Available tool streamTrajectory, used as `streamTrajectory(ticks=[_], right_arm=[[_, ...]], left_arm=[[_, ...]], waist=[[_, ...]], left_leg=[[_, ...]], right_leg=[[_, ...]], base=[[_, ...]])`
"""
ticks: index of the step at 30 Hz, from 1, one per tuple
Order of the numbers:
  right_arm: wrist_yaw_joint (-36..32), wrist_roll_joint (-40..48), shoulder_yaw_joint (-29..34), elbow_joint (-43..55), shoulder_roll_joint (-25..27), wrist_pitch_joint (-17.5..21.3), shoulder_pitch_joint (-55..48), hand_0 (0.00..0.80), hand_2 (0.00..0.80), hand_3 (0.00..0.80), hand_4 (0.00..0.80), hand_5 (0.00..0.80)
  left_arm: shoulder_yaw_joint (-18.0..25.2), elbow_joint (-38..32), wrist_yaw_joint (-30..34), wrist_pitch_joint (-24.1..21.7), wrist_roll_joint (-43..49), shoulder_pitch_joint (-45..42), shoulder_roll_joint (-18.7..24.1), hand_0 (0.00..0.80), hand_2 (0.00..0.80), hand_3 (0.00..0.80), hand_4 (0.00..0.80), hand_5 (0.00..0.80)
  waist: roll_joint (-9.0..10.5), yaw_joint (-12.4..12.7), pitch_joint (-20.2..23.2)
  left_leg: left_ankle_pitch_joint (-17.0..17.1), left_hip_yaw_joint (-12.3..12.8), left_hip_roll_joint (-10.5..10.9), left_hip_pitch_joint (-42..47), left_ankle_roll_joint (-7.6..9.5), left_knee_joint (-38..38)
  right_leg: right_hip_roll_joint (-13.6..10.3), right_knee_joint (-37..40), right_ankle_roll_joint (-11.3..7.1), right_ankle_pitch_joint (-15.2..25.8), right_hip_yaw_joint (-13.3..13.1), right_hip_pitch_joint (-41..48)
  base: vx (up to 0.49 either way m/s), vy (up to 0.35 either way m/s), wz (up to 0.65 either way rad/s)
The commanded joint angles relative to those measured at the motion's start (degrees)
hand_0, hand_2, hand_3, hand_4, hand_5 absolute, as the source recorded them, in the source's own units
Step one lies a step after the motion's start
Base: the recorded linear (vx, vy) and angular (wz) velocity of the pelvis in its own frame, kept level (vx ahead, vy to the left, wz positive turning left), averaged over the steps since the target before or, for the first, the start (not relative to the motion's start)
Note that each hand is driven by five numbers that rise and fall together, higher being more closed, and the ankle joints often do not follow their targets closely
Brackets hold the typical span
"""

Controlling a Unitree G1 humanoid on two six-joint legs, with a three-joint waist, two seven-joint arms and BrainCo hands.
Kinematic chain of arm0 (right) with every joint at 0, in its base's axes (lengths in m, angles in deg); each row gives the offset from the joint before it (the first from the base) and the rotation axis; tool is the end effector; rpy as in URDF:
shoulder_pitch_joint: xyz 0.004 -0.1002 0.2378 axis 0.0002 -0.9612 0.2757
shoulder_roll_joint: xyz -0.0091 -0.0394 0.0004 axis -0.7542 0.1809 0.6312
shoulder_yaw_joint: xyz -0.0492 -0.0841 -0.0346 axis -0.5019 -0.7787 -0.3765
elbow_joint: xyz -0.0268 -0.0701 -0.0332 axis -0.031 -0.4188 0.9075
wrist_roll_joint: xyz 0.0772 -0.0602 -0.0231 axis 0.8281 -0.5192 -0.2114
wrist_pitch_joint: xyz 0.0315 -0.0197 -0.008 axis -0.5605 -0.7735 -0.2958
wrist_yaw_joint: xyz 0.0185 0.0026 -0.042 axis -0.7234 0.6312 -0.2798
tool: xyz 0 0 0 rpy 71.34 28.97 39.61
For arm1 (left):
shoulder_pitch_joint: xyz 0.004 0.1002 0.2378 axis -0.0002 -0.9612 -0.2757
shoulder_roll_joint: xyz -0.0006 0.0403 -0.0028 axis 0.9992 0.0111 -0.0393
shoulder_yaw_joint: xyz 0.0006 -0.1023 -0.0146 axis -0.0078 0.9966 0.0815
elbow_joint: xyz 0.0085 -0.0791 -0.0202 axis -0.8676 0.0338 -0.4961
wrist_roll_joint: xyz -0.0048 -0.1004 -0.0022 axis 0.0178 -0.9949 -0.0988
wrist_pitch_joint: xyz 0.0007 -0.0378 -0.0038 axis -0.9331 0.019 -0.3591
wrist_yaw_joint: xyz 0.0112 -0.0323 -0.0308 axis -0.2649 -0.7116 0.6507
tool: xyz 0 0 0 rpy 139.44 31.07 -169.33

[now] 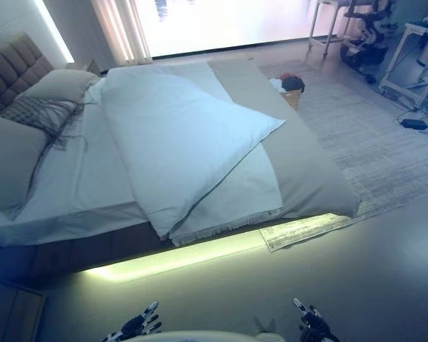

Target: Make the bed neatly

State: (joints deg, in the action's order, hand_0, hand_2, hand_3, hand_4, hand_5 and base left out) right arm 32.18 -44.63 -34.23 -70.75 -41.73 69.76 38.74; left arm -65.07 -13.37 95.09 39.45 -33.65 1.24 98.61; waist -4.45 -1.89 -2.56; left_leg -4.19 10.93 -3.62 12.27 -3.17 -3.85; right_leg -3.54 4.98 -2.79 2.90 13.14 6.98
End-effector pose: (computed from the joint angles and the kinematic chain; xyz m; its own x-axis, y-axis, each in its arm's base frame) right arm 0.0492 -0.2410 -0.1149 0.4448 -0.1831 -0.8767 0.5373 0.8377 0.0977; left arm 0.0490 0.2260 -0.1201 0.4084 -0.0950 -0.9078 -0.4477 0.8459 -0.2899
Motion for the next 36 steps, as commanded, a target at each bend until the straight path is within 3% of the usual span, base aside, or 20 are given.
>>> streamTrajectory(ticks=[1, 14, 21, 31, 34, 36], right_arm=[[-1.16, -0.12, -0.22, -3.96, -0.84, -0.27, 4.74, 0.0, 0.0, 0.0, 0.0, 0.0], [-1.65, 0.91, -0.08, -4.46, -0.21, -2.3, 4.93, 0.0, 0.0, 0.0, 0.0, 0.0], [-3.67, 2.45, 0.15, -5.46, -0.56, -6.37, 4.6, 0.0, 0.0, 0.0, 0.0, 0.0], [-3.03, 3.9, -0.65, -5.11, -0.69, -7.33, 6.18, 0.0, 0.0, 0.0, 0.0, 0.0], [-1.1, 2.91, -1.27, -5.0, -0.56, -7.9, 7.47, 0.0, 0.0, 0.0, 0.0, 0.0], [-1.52, 3.1, -1.57, -4.84, -0.28, -8.33, 8.58, 0.0, 0.0, 0.0, 0.0, 0.0]], left_arm=[[2.56, 1.4, 0.13, 0.03, -0.43, 2.45, -0.49, 0.0, 0.0, 0.0, 0.0, 0.0], [2.5, 1.25, -0.21, 0.88, -0.8, 2.93, -0.22, 0.0, 0.0, 0.0, 0.0, 0.0], [3.19, 2.01, -0.71, 1.37, -0.39, 2.59, -0.14, 0.0, 0.0, 0.0, 0.0, 0.0], [3.57, 1.75, -3.01, 2.2, -3.4, 3.38, -0.65, 0.0, 0.0, 0.0, 0.0, 0.0], [3.75, 1.3, -3.44, 2.0, -3.97, 3.77, -0.94, 0.0, 0.0, 0.0, 0.0, 0.0], [4.17, 1.0, -3.55, 1.54, -3.25, 4.24, -1.08, 0.0, 0.0, 0.0, 0.0, 0.0]], waist=[[3.51, 1.12, 0.16], [3.9, 1.44, 0.27], [4.3, 1.64, 0.49], [4.38, 1.35, -0.59], [4.77, 1.02, -1.53], [6.29, 1.33, -3.22]], left_leg=[[-0.09, -0.28, 5.59, -3.04, 3.34, -0.65], [0.13, -0.71, 5.51, -2.78, 3.14, -0.89], [0.43, -0.59, 5.23, -2.75, 2.82, -1.15], [0.47, -0.81, 5.09, -2.7, 2.96, -0.99], [-0.46, -1.24, 4.92, -3.93, 2.97, 3.74], [-2.25, -1.13, 4.15, -7.43, 2.72, 12.96]], right_leg=[[-0.06, -1.48, -2.21, -3.52, -0.9, 0.97], [0.31, -1.21, -2.17, -3.46, -0.53, 1.33], [0.57, -0.81, -2.2, -3.21, -0.22, 1.46], [1.48, -0.85, -1.78, -3.22, -1.66, 1.28], [1.94, -2.45, -0.6, -3.95, -3.45, 0.62], [1.16, -4.45, 0.62, -4.3, -3.64, 0.05]], base=[[0.0, 0.0, 0.0], [-0.002, -0.004, 0.01], [-0.011, -0.024, 0.05], [-0.022, -0.029, 0.03], [-0.029, -0.05, -0.01], [-0.046, -0.111, 0.03]])
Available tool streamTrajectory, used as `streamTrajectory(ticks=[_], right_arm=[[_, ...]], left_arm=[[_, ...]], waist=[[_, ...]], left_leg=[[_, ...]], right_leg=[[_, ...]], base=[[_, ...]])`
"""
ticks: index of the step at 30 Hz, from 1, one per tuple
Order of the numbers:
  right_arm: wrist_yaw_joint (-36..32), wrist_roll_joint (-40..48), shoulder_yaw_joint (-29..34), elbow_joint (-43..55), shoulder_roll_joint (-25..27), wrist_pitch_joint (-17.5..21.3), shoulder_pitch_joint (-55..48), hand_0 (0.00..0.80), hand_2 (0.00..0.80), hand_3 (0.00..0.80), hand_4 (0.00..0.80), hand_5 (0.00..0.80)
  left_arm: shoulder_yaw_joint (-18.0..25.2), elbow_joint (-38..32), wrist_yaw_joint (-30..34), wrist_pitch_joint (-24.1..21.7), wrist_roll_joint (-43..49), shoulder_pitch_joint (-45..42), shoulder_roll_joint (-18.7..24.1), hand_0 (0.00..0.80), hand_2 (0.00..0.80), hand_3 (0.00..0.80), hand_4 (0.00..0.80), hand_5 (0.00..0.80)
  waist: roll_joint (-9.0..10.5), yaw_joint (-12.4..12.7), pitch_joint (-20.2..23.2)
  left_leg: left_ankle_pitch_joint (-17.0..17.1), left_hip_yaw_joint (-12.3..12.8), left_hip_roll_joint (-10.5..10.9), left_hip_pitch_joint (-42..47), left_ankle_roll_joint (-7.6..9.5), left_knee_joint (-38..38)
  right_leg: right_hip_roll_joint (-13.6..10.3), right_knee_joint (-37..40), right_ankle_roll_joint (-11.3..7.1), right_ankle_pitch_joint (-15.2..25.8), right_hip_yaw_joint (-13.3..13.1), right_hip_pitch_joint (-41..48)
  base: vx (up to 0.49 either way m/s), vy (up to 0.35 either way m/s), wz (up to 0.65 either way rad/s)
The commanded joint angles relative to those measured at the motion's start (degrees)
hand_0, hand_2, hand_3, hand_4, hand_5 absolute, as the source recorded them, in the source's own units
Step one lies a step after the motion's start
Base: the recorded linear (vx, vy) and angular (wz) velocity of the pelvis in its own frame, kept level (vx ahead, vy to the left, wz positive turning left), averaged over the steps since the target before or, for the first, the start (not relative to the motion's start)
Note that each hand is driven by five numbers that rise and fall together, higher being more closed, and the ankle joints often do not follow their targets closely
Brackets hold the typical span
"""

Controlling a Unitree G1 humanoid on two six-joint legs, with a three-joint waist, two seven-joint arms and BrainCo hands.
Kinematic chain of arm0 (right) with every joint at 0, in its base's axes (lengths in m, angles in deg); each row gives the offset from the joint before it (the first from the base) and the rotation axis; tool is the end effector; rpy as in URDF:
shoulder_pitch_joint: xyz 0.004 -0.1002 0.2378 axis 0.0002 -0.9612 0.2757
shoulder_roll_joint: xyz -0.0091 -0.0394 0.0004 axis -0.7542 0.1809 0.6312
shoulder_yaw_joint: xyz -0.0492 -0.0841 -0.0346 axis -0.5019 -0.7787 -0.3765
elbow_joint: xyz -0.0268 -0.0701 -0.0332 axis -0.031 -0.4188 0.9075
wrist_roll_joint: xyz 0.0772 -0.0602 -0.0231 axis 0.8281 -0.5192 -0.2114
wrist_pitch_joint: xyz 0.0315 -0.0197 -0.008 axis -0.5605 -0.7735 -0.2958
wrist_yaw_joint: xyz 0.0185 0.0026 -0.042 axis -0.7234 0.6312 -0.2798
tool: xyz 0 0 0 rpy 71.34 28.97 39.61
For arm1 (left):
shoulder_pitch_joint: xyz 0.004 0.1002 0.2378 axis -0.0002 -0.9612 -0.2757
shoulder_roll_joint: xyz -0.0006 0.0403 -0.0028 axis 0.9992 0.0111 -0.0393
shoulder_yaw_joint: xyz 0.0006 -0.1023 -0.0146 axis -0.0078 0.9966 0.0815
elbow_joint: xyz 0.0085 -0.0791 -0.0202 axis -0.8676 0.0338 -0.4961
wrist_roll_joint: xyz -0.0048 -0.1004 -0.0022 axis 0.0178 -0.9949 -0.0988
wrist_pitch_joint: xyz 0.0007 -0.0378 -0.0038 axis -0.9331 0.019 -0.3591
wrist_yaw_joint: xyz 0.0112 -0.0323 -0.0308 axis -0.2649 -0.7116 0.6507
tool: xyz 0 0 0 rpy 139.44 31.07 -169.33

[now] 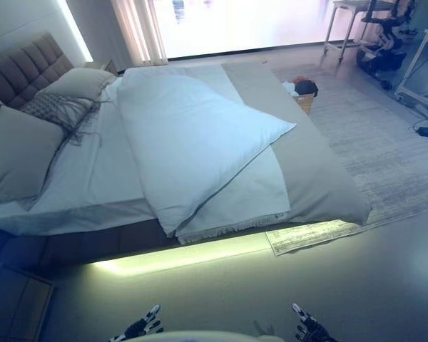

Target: Make the bed neatly

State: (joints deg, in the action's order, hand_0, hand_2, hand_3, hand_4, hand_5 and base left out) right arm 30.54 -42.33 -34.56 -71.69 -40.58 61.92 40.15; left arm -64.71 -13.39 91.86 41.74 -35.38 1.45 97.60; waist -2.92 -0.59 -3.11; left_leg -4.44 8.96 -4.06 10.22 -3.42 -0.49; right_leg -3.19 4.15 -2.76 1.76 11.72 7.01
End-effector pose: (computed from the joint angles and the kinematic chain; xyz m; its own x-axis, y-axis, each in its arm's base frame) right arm 0.0509 -0.2444 -0.1150 0.3727 -0.1086 -0.9216 0.5659 0.8137 0.1329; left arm 0.0491 0.2190 -0.1218 0.3645 -0.0781 -0.9279 -0.5047 0.8209 -0.2673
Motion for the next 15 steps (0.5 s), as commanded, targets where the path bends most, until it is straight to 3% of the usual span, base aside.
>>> streamTrajectory(ticks=[1, 3, 5, 6, 9, 10, 11, 12, 13, 15], right_arm=[[-0.28, 0.74, -1.47, -3.83, -1.29, -0.41, 7.52, 0.0, 0.0, 0.0, 0.0, 0.0], [-0.02, -0.18, -2.03, -3.56, -0.99, 0.07, 7.95, 0.0, 0.0, 0.0, 0.0, 0.0], [0.78, -0.76, -2.12, -3.52, -0.54, -0.07, 8.1, 0.0, 0.0, 0.0, 0.0, 0.0], [0.95, -0.94, -1.87, -3.75, -0.38, -0.37, 8.09, 0.0, 0.0, 0.0, 0.0, 0.0], [2.54, -4.7, -1.05, -4.97, 0.25, -0.39, 7.5, 0.0, 0.0, 0.0, 0.0, 0.0], [3.04, -5.73, -0.92, -5.08, 0.38, -0.38, 7.38, 0.0, 0.0, 0.0, 0.0, 0.0], [3.31, -6.6, -1.24, -5.5, 0.74, -0.29, 6.93, 0.0, 0.0, 0.0, 0.0, 0.0], [2.9, -5.51, -1.24, -5.76, 0.89, -0.22, 6.55, 0.0, 0.0, 0.0, 0.0, 0.0], [1.95, -4.35, -0.9, -5.88, 1.02, -0.19, 6.08, 0.0, 0.0, 0.0, 0.0, 0.0], [0.28, -5.31, 0.42, -5.99, 1.41, 0.26, 4.95, 0.0, 0.0, 0.0, 0.0, 0.0]], left_arm=[[4.02, 1.09, -0.22, -0.99, -1.37, 4.18, -0.03, 0.0, 0.0, 0.0, 0.0, 0.0], [4.83, 1.4, 0.48, -1.15, -0.86, 4.19, 0.1, 0.0, 0.0, 0.0, 0.0, 0.0], [5.84, 1.56, 1.03, -0.65, -0.88, 3.71, 0.16, 0.0, 0.0, 0.0, 0.0, 0.0], [6.33, 1.78, 1.2, -0.4, -1.06, 3.37, 0.13, 0.0, 0.0, 0.0, 0.0, 0.0], [6.84, 2.9, 1.05, -0.49, -3.23, 1.57, -0.26, 0.0, 0.0, 0.0, 0.0, 0.0], [6.81, 2.98, 0.84, -0.38, -3.45, 1.34, -0.31, 0.0, 0.0, 0.0, 0.0, 0.0], [6.78, 3.31, 0.16, -0.24, -3.81, 0.75, -0.47, 0.0, 0.0, 0.0, 0.0, 0.0], [6.84, 3.43, -0.49, -0.29, -3.97, 0.41, -0.63, 0.0, 0.0, 0.0, 0.0, 0.0], [7.24, 3.65, -0.88, -0.52, -4.11, 0.12, -0.79, 0.0, 0.0, 0.0, 0.0, 0.0], [8.4, 4.21, -0.81, -1.2, -4.4, -0.29, -0.82, 0.0, 0.0, 0.0, 0.0, 0.0]], waist=[[5.6, 0.29, -3.63], [6.38, 1.01, -5.82], [5.47, 2.14, -8.13], [4.87, 2.73, -9.03], [2.8, 4.06, -9.92], [2.73, 4.21, -10.1], [2.13, 5.4, -9.97], [2.18, 6.14, -10.05], [2.2, 6.51, -10.0], [1.87, 6.37, -9.72]], left_leg=[[-1.3, 1.12, 3.86, -8.02, 2.73, 16.06], [2.55, 0.2, 2.96, -15.68, 1.8, 28.95], [6.64, -0.67, 2.45, -22.22, 0.66, 32.3], [7.89, -0.44, 2.32, -22.86, 0.25, 29.8], [14.01, 0.82, -0.17, -21.63, -1.44, 11.62], [14.76, 0.83, -0.24, -21.33, -1.56, 9.66], [17.3, -0.32, -1.02, -22.33, -2.73, 0.97], [18.11, -1.09, -1.25, -22.86, -3.19, -2.84], [18.12, -1.55, -1.89, -23.73, -3.5, -3.89], [17.74, 0.41, -3.78, -23.25, -3.95, -3.59]], right_leg=[[0.28, -4.22, 1.37, -3.25, -1.99, -0.1], [0.32, -5.22, 3.13, -3.45, -2.33, -0.19], [1.31, -6.13, 3.6, -3.94, -3.64, 0.59], [1.79, -6.17, 3.36, -4.27, -4.23, 1.45], [3.48, -4.6, 2.1, -5.27, -5.02, 4.53], [3.49, -4.28, 2.0, -5.41, -5.16, 5.1], [3.78, -3.41, 1.46, -6.12, -5.87, 7.06], [3.54, -3.05, 1.21, -6.71, -6.53, 8.45], [3.3, -2.85, 1.07, -7.49, -6.85, 9.48], [2.13, -3.25, 0.44, -9.56, -6.1, 11.25]], base=[[-0.047, -0.138, 0.07], [-0.027, -0.125, -0.02], [0.054, -0.037, -0.18], [0.202, 0.046, -0.19], [0.308, 0.099, -0.52], [0.368, 0.146, -0.77], [0.4, 0.16, -0.61], [0.468, 0.196, -0.22], [0.416, 0.203, 0.02], [0.398, 0.251, -0.26]])
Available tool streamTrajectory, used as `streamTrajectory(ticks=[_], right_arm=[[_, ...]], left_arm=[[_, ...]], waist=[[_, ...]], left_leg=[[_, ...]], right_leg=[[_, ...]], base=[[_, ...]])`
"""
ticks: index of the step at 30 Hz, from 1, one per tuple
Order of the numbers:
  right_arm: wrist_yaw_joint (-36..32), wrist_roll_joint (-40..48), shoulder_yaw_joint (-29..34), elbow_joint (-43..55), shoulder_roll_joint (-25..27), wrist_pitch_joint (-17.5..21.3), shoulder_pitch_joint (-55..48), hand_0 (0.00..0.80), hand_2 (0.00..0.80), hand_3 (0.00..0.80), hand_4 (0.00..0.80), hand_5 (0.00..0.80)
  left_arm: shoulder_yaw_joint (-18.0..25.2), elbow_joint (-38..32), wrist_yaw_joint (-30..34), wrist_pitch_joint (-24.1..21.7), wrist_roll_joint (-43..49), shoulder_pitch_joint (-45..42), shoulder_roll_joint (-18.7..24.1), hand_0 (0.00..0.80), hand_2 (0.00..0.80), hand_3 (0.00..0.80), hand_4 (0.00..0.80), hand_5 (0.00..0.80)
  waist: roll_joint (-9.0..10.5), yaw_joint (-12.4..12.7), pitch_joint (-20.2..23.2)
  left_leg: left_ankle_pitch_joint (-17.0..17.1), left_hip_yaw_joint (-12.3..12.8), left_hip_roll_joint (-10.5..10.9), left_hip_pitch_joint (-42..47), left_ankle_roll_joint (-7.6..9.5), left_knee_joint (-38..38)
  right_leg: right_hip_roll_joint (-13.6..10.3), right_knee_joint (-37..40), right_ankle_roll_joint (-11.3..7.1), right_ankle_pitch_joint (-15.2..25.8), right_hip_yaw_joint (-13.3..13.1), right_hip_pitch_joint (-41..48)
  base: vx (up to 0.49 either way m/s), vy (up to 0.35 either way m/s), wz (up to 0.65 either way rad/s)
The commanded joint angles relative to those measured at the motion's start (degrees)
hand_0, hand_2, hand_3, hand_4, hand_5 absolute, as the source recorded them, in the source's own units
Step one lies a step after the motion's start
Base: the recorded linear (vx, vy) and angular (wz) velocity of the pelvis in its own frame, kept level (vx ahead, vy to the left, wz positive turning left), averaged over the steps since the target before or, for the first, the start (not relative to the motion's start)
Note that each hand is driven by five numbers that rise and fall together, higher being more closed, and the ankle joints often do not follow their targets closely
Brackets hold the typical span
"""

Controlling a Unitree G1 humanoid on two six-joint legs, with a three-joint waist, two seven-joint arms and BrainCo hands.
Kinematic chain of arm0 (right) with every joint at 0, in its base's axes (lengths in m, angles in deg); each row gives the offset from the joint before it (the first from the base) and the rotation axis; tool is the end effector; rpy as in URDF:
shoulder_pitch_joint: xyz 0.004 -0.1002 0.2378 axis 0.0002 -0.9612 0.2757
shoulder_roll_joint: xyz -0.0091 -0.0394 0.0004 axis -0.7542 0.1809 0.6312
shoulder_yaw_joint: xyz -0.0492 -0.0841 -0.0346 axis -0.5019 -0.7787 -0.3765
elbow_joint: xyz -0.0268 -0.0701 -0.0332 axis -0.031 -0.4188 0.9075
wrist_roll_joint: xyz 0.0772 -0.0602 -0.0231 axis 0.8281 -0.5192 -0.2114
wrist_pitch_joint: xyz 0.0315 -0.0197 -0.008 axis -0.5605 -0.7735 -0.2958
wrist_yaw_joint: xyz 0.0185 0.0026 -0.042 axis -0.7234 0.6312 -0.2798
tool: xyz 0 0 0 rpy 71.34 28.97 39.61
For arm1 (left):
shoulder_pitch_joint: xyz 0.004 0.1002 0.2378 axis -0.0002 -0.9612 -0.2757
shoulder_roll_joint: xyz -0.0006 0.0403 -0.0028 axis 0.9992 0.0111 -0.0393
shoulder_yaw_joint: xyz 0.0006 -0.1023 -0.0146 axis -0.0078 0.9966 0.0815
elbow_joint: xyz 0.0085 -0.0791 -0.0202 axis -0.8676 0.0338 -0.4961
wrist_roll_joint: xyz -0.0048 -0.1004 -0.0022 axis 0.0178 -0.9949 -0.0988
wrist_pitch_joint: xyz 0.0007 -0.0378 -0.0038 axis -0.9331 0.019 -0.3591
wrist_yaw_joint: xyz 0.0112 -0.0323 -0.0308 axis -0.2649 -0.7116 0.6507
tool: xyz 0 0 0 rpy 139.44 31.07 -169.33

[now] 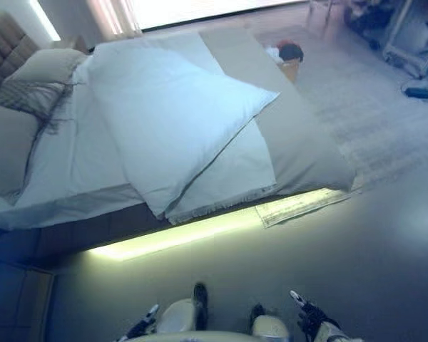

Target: Make the bed neatly

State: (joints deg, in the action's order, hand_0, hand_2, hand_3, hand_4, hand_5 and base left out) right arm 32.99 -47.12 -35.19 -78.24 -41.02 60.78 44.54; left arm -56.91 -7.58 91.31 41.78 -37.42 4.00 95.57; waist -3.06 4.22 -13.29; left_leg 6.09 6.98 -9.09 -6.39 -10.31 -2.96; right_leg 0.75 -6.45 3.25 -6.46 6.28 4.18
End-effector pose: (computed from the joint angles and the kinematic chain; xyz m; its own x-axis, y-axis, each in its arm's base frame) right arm 0.0586 -0.2418 -0.1156 0.2875 -0.1236 -0.9498 0.5209 0.8523 0.0468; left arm 0.0477 0.2128 -0.1240 0.3469 -0.0446 -0.9368 -0.6490 0.7097 -0.2741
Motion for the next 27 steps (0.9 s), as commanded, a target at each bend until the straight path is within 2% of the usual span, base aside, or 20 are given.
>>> streamTrajectory(ticks=[1, 3, 4, 7, 9, 10, 12, 13, 15, 16, 17, 19, 20, 22, 24, 27], right_arm=[[-2.41, -1.12, 1.26, 0.39, 1.74, 1.58, 0.42, 0.0, 0.0, 0.0, 0.0, 0.0], [-2.63, -1.44, 1.45, -0.13, 1.07, 1.93, 0.21, 0.0, 0.0, 0.0, 0.0, 0.0], [-3.7, 0.15, 1.83, -0.16, 0.79, 1.46, 0.07, 0.0, 0.0, 0.0, 0.0, 0.0], [-7.11, 0.33, 2.76, 0.01, 0.02, 1.33, -0.71, 0.0, 0.0, 0.0, 0.0, 0.0], [-9.31, 2.39, 2.2, 1.64, -0.48, 1.0, -0.85, 0.0, 0.0, 0.0, 0.0, 0.0], [-9.26, 2.91, 1.95, 2.8, -0.75, 0.38, -1.01, 0.0, 0.0, 0.0, 0.0, 0.0], [-8.52, 1.89, 1.52, 3.79, -0.77, -0.37, -1.07, 0.0, 0.0, 0.0, 0.0, 0.0], [-8.97, 1.74, 1.45, 3.63, -0.78, -0.29, -1.19, 0.0, 0.0, 0.0, 0.0, 0.0], [-9.53, 2.52, 1.22, 3.18, -0.7, -0.2, -1.4, 0.0, 0.0, 0.0, 0.0, 0.0], [-9.78, 3.07, 1.14, 2.83, -0.62, 0.04, -1.44, 0.0, 0.0, 0.0, 0.0, 0.0], [-9.92, 3.47, 0.96, 2.58, -0.56, 0.25, -1.5, 0.0, 0.0, 0.0, 0.0, 0.0], [-9.93, 3.85, 0.71, 2.66, -0.38, 0.38, -1.39, 0.0, 0.0, 0.0, 0.0, 0.0], [-9.94, 4.41, 0.49, 2.98, -0.38, 0.49, -1.42, 0.0, 0.0, 0.0, 0.0, 0.0], [-11.04, 5.49, 0.58, 3.34, -0.33, 0.51, -1.44, 0.0, 0.0, 0.0, 0.0, 0.0], [-11.24, 5.01, 1.03, 3.24, -0.51, 1.25, -1.23, 0.0, 0.0, 0.0, 0.0, 0.0], [-10.44, 5.47, 1.61, 3.48, -1.13, 1.86, -0.84, 0.0, 0.0, 0.0, 0.0, 0.0]], left_arm=[[1.0, -1.53, -0.24, -1.3, -2.27, -2.78, 1.24, 0.0, 0.0, 0.0, 0.0, 0.0], [1.43, -1.43, -0.41, -1.08, -2.06, -2.2, 1.71, 0.0, 0.0, 0.0, 0.0, 0.0], [1.63, -1.27, -0.45, -1.3, -1.68, -2.05, 1.92, 0.0, 0.0, 0.0, 0.0, 0.0], [1.49, -1.54, 0.86, -2.18, -0.45, -1.4, 2.85, 0.0, 0.0, 0.0, 0.0, 0.0], [0.44, -2.48, 1.77, -2.72, -0.15, -0.56, 3.43, 0.0, 0.0, 0.0, 0.0, 0.0], [0.17, -3.13, 2.01, -2.64, 0.29, -0.25, 3.81, 0.0, 0.0, 0.0, 0.0, 0.0], [-0.75, -3.99, 3.18, -2.61, 0.97, 1.02, 4.66, 0.0, 0.0, 0.0, 0.0, 0.0], [-1.53, -4.24, 3.37, -2.75, 0.93, 1.68, 4.94, 0.0, 0.0, 0.0, 0.0, 0.0], [-2.83, -4.91, 4.07, -2.94, 1.46, 2.68, 5.65, 0.0, 0.0, 0.0, 0.0, 0.0], [-3.29, -5.25, 3.97, -2.8, 1.48, 3.46, 5.89, 0.0, 0.0, 0.0, 0.0, 0.0], [-3.66, -5.54, 3.94, -2.65, 1.19, 4.14, 6.19, 0.0, 0.0, 0.0, 0.0, 0.0], [-4.23, -5.89, 3.85, -2.58, 0.45, 4.79, 6.33, 0.0, 0.0, 0.0, 0.0, 0.0], [-4.62, -6.15, 3.95, -2.77, 0.2, 5.07, 6.36, 0.0, 0.0, 0.0, 0.0, 0.0], [-4.76, -6.31, 4.4, -3.26, 0.51, 5.39, 6.36, 0.0, 0.0, 0.0, 0.0, 0.0], [-4.75, -5.98, 4.55, -3.38, 0.85, 5.31, 6.04, 0.0, 0.0, 0.0, 0.0, 0.0], [-4.52, -4.93, 3.59, -3.08, 1.26, 4.16, 5.06, 0.0, 0.0, 0.0, 0.0, 0.0]], waist=[[2.1, 1.44, 0.66], [2.14, 1.28, 2.16], [2.31, 1.55, 2.87], [3.58, 1.84, 5.48], [4.06, 1.47, 6.69], [4.65, 1.32, 6.97], [5.08, 1.15, 7.84], [5.03, 0.78, 8.06], [4.66, -0.46, 8.03], [4.08, -0.94, 8.0], [3.97, -1.78, 7.62], [3.34, -2.74, 7.03], [3.08, -3.46, 6.36], [4.02, -4.76, 5.18], [4.1, -5.86, 4.58], [3.96, -6.45, 4.73]], left_leg=[[5.97, 3.95, 0.85, -6.08, 3.24, -1.07], [4.25, 8.45, -0.42, -4.37, 3.75, -0.53], [4.22, 8.72, -0.36, -3.91, 3.75, 0.46], [1.5, 7.74, 1.96, -3.55, 5.92, 4.44], [-0.19, 7.58, 3.58, -3.41, 7.76, 5.91], [-1.34, 7.11, 5.15, -3.51, 8.77, 7.05], [-2.95, 6.56, 7.42, -3.97, 11.08, 7.95], [-3.44, 6.07, 8.41, -3.4, 12.06, 7.54], [-3.84, 5.42, 9.76, -1.47, 12.98, 6.37], [-4.08, 5.62, 9.61, -0.56, 13.03, 5.85], [-4.02, 5.85, 9.89, 0.95, 12.98, 4.81], [-3.42, 5.8, 9.47, 3.0, 12.24, 3.26], [-3.44, 4.91, 9.37, 4.64, 11.68, 2.07], [-5.19, 2.66, 10.78, 6.84, 11.35, 0.49], [-6.44, 1.22, 11.38, 8.63, 11.41, -0.93], [-8.19, 1.65, 11.73, 11.37, 11.53, -1.4]], right_leg=[[-2.72, 6.9, -6.11, -1.9, -0.05, 14.5], [-5.87, 5.47, -8.27, -3.54, 2.91, 16.53], [-7.17, 4.82, -9.09, -4.39, 3.69, 17.74], [-10.65, 2.19, -11.09, -4.01, 3.85, 19.1], [-12.86, -2.28, -12.27, -0.81, 4.07, 17.31], [-14.14, -5.0, -12.49, 1.22, 3.57, 16.94], [-15.24, -11.56, -12.58, 6.13, 2.34, 13.96], [-15.13, -15.67, -12.68, 8.32, 1.5, 11.04], [-13.48, -20.6, -12.26, 10.47, 0.27, 5.34], [-12.65, -20.86, -11.52, 10.75, 0.48, 2.26], [-12.14, -19.74, -10.92, 9.32, 1.33, -0.35], [-10.17, -13.63, -10.09, 7.96, 2.9, -4.5], [-8.55, -9.46, -9.71, 7.37, 3.49, -7.65], [-7.37, -0.84, -10.99, 12.07, 2.47, -12.96], [-6.5, 3.96, -11.72, 14.69, 1.33, -16.05], [-6.44, 6.15, -11.87, 15.4, 3.0, -16.1]], base=[[0.348, 0.255, -0.44], [0.476, 0.324, -0.17], [0.603, 0.373, 0.01], [0.53, 0.352, 0.1], [0.439, 0.374, 0.19], [0.375, 0.343, 0.29], [0.332, 0.308, 0.36], [0.315, 0.276, 0.26], [0.321, 0.23, 0.34], [0.325, 0.156, 0.38], [0.311, 0.082, 0.42], [0.232, -0.009, 0.35], [0.207, -0.105, 0.16], [0.225, -0.132, 0.22], [0.252, -0.09, 0.37], [0.322, -0.086, 0.51]])
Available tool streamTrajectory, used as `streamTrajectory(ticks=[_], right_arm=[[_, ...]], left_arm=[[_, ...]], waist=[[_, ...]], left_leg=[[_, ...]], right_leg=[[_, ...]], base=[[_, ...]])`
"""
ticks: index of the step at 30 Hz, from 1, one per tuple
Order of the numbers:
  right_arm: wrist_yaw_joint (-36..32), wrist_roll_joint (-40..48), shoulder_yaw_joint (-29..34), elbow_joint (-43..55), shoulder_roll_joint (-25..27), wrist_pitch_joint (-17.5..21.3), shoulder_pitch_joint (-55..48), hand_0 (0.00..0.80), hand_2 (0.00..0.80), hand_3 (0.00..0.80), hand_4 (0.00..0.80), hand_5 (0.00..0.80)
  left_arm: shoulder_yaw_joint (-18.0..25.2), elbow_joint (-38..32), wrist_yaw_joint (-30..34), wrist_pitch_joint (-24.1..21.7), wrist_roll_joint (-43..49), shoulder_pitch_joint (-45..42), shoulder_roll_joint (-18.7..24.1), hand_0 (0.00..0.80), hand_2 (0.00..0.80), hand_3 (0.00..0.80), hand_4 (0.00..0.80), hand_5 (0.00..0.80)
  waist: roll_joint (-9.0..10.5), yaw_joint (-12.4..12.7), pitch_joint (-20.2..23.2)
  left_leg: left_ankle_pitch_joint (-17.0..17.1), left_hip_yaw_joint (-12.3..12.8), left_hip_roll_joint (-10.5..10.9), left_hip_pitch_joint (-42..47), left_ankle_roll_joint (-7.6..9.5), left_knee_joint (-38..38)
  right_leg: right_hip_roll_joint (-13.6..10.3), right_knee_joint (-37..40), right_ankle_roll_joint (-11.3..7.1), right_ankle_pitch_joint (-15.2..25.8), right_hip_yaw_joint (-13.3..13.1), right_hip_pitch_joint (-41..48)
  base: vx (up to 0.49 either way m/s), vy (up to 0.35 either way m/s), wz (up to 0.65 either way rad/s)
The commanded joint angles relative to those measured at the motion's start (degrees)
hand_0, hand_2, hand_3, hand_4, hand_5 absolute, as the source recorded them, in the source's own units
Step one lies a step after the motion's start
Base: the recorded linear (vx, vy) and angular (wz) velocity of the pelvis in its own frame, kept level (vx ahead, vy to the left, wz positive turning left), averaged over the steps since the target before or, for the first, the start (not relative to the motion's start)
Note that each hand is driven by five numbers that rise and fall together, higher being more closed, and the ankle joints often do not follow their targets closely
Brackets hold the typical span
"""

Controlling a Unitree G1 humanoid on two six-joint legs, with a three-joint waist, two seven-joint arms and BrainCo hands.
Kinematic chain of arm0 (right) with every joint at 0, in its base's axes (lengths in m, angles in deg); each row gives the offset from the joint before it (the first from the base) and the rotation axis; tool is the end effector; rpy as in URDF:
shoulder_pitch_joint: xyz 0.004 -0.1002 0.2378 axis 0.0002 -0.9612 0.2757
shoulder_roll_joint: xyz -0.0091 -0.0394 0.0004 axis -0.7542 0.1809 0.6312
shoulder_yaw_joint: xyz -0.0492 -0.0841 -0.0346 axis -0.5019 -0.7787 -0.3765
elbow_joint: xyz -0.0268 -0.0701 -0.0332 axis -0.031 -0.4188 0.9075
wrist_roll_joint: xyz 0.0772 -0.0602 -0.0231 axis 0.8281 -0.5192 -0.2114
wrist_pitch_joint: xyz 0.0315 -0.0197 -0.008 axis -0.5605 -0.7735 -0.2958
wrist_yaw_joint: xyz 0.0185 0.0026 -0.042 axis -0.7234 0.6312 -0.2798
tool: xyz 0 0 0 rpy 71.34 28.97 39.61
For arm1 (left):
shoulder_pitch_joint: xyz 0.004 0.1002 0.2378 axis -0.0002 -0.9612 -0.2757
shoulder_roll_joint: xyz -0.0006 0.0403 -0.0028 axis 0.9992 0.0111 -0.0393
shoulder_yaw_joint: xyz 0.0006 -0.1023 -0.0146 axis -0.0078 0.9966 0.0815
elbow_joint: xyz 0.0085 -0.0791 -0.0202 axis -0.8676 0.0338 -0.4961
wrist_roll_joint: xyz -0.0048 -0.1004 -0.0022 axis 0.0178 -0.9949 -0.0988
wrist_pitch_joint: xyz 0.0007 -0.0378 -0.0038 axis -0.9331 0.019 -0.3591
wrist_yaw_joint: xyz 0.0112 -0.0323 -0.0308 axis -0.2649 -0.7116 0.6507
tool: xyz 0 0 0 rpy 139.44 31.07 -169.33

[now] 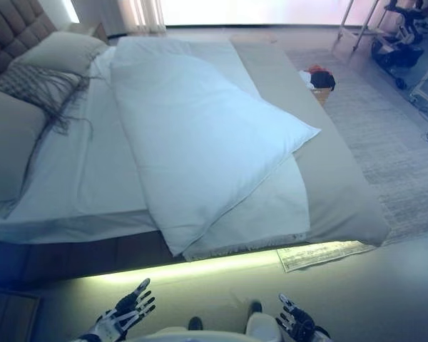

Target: Make the bed neatly

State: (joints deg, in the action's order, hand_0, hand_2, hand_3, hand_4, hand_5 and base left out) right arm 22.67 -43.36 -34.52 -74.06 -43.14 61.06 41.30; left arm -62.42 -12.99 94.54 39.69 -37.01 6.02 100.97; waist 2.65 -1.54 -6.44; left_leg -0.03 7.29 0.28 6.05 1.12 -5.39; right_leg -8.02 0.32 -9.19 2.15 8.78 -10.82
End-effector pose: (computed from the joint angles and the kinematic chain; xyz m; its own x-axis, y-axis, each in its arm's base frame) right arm 0.0505 -0.2287 -0.1198 0.4136 0.0515 -0.9090 0.5104 0.8137 0.2783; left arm 0.0793 0.2416 -0.1111 0.4933 -0.0310 -0.8693 -0.4898 0.8160 -0.3071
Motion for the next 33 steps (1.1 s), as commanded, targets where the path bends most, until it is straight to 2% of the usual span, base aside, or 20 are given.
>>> streamTrajectory(ticks=[1, 4, 7, 9, 10, 12, 13, 14, 16, 18, 19, 20, 23, 26, 29, 33], right_arm=[[0.11, 2.04, 1.03, -0.67, 0.82, 1.77, 2.42, 0.0, 0.0, 0.0, 0.0, 0.0], [0.72, 1.44, 0.87, -0.6, 0.63, 2.65, 2.31, 0.0, 0.0, 0.0, 0.0, 0.0], [0.02, 3.55, 0.65, -0.29, 0.85, 4.41, 3.25, 0.0, 0.0, 0.0, 0.0, 0.0], [-0.22, 3.03, 0.74, 0.11, 1.2, 4.93, 3.5, 0.0, 0.0, 0.0, 0.0, 0.0], [0.18, 2.6, 0.37, 0.86, 1.73, 5.15, 4.03, 0.0, 0.0, 0.0, 0.0, 0.0], [1.14, 1.42, -0.38, 2.0, 2.42, 5.36, 4.89, 0.0, 0.0, 0.0, 0.0, 0.0], [1.69, 0.72, -0.79, 2.32, 3.21, 5.63, 5.88, 0.0, 0.0, 0.0, 0.0, 0.0], [1.53, 0.41, -0.7, 2.25, 3.73, 5.81, 6.62, 0.0, 0.0, 0.0, 0.0, 0.0], [1.19, 0.46, -0.28, 2.28, 4.35, 6.02, 7.53, 0.0, 0.0, 0.0, 0.0, 0.0], [0.62, 1.07, -0.12, 2.9, 4.62, 5.86, 8.0, 0.0, 0.0, 0.0, 0.0, 0.0], [0.33, 2.48, -0.46, 3.97, 4.8, 5.85, 8.44, 0.0, 0.0, 0.0, 0.0, 0.0], [1.31, 3.62, -0.65, 4.51, 4.92, 6.23, 8.99, 0.0, 0.0, 0.0, 0.0, 0.0], [2.92, 6.84, -0.53, 5.7, 4.48, 6.54, 10.8, 0.0, 0.0, 0.0, 0.0, 0.0], [1.16, 8.92, 0.8, 6.57, 4.34, 6.19, 10.11, 0.0, 0.0, 0.0, 0.0, 0.0], [-0.36, 8.98, 0.87, 7.32, 4.37, 6.13, 10.32, 0.0, 0.0, 0.0, 0.0, 0.0], [-0.05, 11.28, 0.13, 8.78, 6.29, 3.69, 14.47, 0.0, 0.0, 0.0, 0.0, 0.0]], left_arm=[[1.24, 0.82, 0.1, -1.04, 1.26, 1.46, -0.67, 0.0, 0.0, 0.0, 0.0, 0.0], [2.36, 1.89, -1.43, -0.21, 2.26, -0.09, -1.07, 0.0, 0.0, 0.0, 0.0, 0.0], [3.38, 2.78, -1.43, 0.33, 4.05, -1.78, -1.4, 0.0, 0.0, 0.0, 0.0, 0.0], [3.57, 3.2, -1.16, -0.23, 4.59, -2.54, -1.59, 0.0, 0.0, 0.0, 0.0, 0.0], [3.55, 2.98, -1.0, -0.41, 4.13, -2.91, -1.67, 0.0, 0.0, 0.0, 0.0, 0.0], [3.44, 2.41, -0.3, -0.6, 3.77, -2.86, -1.86, 0.0, 0.0, 0.0, 0.0, 0.0], [3.29, 1.95, 0.4, -0.77, 3.52, -2.34, -2.23, 0.0, 0.0, 0.0, 0.0, 0.0], [2.94, 1.64, 0.8, -1.0, 2.95, -2.19, -2.51, 0.0, 0.0, 0.0, 0.0, 0.0], [2.56, 1.23, 1.37, -1.4, 2.23, -2.49, -2.8, 0.0, 0.0, 0.0, 0.0, 0.0], [2.02, 0.81, 1.26, -1.39, 1.93, -2.6, -2.88, 0.0, 0.0, 0.0, 0.0, 0.0], [1.32, 0.53, 0.91, -1.32, 2.03, -2.5, -2.68, 0.0, 0.0, 0.0, 0.0, 0.0], [1.04, 0.37, 0.79, -1.04, 2.53, -2.14, -2.47, 0.0, 0.0, 0.0, 0.0, 0.0], [0.24, 0.76, 0.17, -0.22, 4.3, 0.1, -1.92, 0.0, 0.0, 0.0, 0.0, 0.0], [-0.24, 0.6, 1.11, 0.14, 5.04, 0.76, -0.67, 0.0, 0.0, 0.0, 0.0, 0.0], [-1.03, -0.69, 2.04, 0.34, 3.8, 0.78, 0.75, 0.0, 0.0, 0.0, 0.0, 0.0], [-2.97, -2.47, 3.81, -0.27, 1.36, 2.49, 2.04, 0.0, 0.0, 0.0, 0.0, 0.0]], waist=[[-1.65, -0.81, -1.92], [-1.46, -0.51, -0.84], [-0.9, -0.12, -0.02], [-0.9, -0.1, -0.03], [-0.51, -0.01, -0.66], [-0.31, 0.62, -2.1], [-0.51, 1.33, -3.4], [-0.86, 1.54, -4.0], [-1.33, 1.77, -4.52], [-1.83, 2.19, -4.63], [-2.59, 3.05, -4.61], [-2.69, 3.57, -4.83], [-2.9, 4.29, -4.71], [-2.7, 4.47, -4.97], [-2.48, 4.89, -4.69], [-2.16, 6.15, -5.52]], left_leg=[[-2.72, 1.43, 2.57, -0.27, 0.32, 1.11], [-3.78, 2.1, 2.67, 1.22, 0.27, 1.98], [-6.91, 2.45, 2.29, 2.03, -0.43, 7.47], [-7.51, 2.18, 1.89, 1.96, -1.14, 10.73], [-5.2, 2.42, 0.71, -0.1, -2.2, 20.01], [-1.75, 2.34, -1.07, -5.62, -3.82, 29.48], [-0.01, 2.43, -3.19, -8.89, -4.75, 31.64], [0.18, 2.62, -4.7, -9.35, -5.0, 30.09], [0.71, 2.76, -6.53, -7.62, -5.3, 24.22], [3.61, 2.06, -8.81, -6.75, -6.29, 17.71], [6.83, -0.01, -11.35, -7.81, -7.79, 11.12], [7.22, -0.59, -12.12, -8.32, -8.3, 9.4], [4.52, 0.13, -11.53, -8.92, -8.38, 8.14], [2.57, 0.07, -10.43, -9.79, -8.39, 11.24], [1.19, 1.04, -10.09, -9.6, -7.76, 12.25], [0.48, 1.16, -10.15, -14.1, -7.92, 15.45]], right_leg=[[2.34, -1.28, 0.6, 6.83, 0.64, -0.55], [2.02, -1.14, 1.22, 6.25, 2.07, 3.24], [1.84, -1.54, 2.59, 4.32, 3.31, 5.96], [2.16, -2.06, 3.48, 3.5, 3.71, 6.81], [2.21, -2.48, 4.89, 2.4, 3.64, 8.0], [2.29, -2.95, 6.55, 0.73, 3.74, 10.01], [2.21, -3.66, 7.27, -0.81, 3.98, 11.68], [2.13, -3.9, 7.27, -1.47, 4.14, 12.63], [1.75, -3.89, 6.61, -1.87, 4.02, 13.75], [1.54, -3.72, 5.96, -2.49, 3.39, 14.87], [1.12, -3.39, 5.22, -3.19, 2.63, 15.89], [0.39, -3.4, 4.85, -3.57, 2.48, 16.17], [-2.87, -4.7, 2.98, -4.06, 3.76, 14.59], [-6.34, -5.38, 1.02, -2.85, 4.52, 14.17], [-8.15, -3.5, -0.45, -1.41, 4.84, 14.67], [-9.03, -2.05, -1.07, -0.8, 4.63, 14.03]], base=[[0.339, -0.11, 0.58], [0.334, -0.151, 0.39], [0.272, -0.168, 0.26], [0.195, -0.103, 0.01], [0.183, -0.127, 0.04], [0.114, -0.061, 0.1], [0.127, 0.078, -0.12], [0.149, 0.155, -0.22], [0.177, 0.205, -0.15], [0.244, 0.29, -0.14], [0.256, 0.361, -0.17], [0.157, 0.322, -0.14], [0.06, 0.251, -0.14], [0.119, 0.188, -0.29], [0.155, 0.126, 0.09], [-0.019, 0.061, 0.03]])
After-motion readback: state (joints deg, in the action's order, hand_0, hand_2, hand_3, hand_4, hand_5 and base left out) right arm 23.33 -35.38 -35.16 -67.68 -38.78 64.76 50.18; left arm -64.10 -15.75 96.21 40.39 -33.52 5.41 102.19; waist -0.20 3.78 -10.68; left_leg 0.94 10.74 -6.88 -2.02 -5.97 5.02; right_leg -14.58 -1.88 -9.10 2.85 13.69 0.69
